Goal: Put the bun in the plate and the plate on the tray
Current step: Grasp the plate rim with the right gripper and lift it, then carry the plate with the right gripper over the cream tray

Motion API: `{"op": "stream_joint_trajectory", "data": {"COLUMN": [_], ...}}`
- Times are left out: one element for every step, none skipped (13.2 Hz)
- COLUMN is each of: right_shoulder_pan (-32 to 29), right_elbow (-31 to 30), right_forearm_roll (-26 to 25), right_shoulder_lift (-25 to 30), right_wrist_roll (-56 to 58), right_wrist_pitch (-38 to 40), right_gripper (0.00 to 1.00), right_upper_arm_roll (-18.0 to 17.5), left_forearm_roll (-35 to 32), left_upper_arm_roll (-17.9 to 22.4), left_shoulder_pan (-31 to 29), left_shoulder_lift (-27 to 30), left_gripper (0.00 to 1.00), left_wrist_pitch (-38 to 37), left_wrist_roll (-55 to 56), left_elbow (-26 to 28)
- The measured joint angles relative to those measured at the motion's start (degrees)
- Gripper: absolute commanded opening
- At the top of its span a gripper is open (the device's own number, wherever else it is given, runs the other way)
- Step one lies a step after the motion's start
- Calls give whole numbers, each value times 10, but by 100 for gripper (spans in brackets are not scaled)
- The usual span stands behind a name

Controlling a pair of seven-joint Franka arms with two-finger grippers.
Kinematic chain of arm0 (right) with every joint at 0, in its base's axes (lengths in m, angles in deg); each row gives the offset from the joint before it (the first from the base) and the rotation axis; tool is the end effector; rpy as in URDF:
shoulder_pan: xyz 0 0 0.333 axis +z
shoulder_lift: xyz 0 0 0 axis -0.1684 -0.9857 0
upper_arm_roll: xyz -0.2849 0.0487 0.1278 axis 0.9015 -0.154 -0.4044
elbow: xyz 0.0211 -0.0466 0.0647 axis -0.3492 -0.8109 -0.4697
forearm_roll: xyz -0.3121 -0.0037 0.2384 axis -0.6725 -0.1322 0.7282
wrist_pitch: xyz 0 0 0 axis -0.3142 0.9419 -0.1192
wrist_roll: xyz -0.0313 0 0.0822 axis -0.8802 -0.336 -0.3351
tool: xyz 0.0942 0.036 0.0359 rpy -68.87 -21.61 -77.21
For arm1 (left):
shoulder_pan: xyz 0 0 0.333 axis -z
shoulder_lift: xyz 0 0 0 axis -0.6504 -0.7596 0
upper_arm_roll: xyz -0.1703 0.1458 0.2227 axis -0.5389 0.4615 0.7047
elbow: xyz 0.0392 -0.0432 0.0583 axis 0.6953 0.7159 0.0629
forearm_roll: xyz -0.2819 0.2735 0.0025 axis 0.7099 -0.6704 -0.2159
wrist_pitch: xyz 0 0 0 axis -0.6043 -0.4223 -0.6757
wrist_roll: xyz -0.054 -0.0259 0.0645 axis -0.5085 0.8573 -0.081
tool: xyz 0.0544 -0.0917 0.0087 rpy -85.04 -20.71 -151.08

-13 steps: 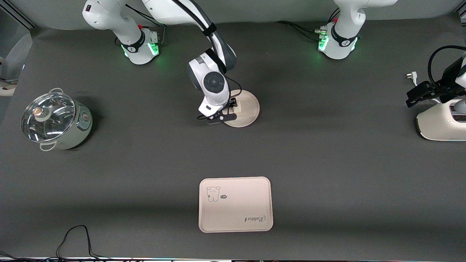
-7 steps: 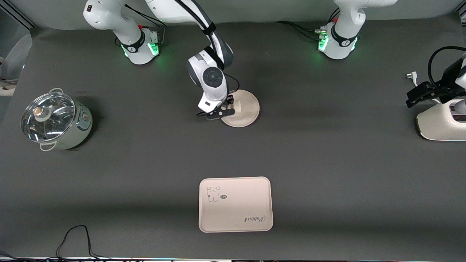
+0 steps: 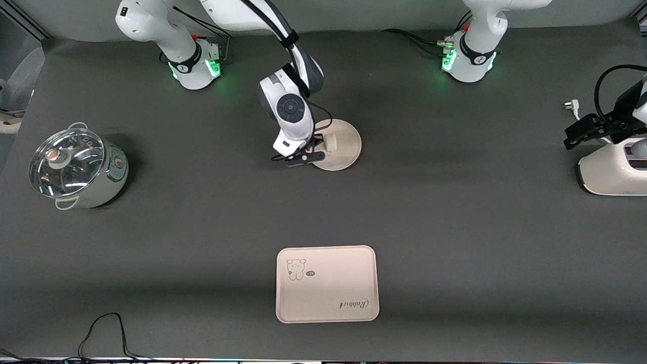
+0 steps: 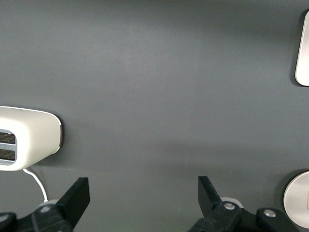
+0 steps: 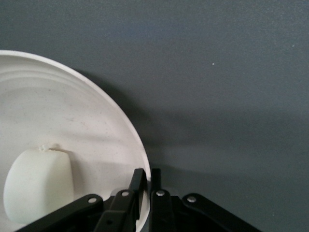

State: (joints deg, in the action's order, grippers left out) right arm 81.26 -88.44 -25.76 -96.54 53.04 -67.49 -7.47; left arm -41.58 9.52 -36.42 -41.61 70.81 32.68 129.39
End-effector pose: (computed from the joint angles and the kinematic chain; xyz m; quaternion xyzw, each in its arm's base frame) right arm 0.3812 0.4352 0.1860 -0.9936 -0.0687 0.0901 0.0025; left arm 0.5403 0.0065 0.6075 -0.9984 -0.0550 -0.0071 0.0101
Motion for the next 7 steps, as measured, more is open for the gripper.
{"op": "stream_joint_trajectory", "data": {"right_shoulder_pan": [-2, -6, -15, -24, -30, -34, -37], "right_elbow": [0, 0, 2, 5, 9, 14, 26], "right_forearm_roll": [3, 5, 5, 6, 6, 6, 6], "right_shoulder_lift": [2, 6, 13, 24, 39, 54, 66], "right_wrist_roll": [0, 0, 3, 14, 29, 43, 55], "right_wrist_pitch": [8, 20, 36, 59, 85, 110, 137], "right_gripper": [0, 0, 0, 0, 0, 0, 0], "right_upper_arm_roll": [1, 2, 4, 10, 25, 47, 71], "left_forearm_roll": [0, 0, 0, 0, 0, 0, 0], "left_upper_arm_roll": [0, 0, 0, 0, 0, 0, 0], "left_shoulder_pan": [0, 0, 0, 0, 0, 0, -1], "left_shoulder_lift": [0, 0, 0, 0, 0, 0, 0], "left_gripper": [100, 100, 100, 100, 100, 100, 100], "left_wrist_pitch": [0, 0, 0, 0, 0, 0, 0], "left_wrist_roll": [0, 0, 0, 0, 0, 0, 0], "left_elbow": [0, 0, 0, 0, 0, 0, 0]}}
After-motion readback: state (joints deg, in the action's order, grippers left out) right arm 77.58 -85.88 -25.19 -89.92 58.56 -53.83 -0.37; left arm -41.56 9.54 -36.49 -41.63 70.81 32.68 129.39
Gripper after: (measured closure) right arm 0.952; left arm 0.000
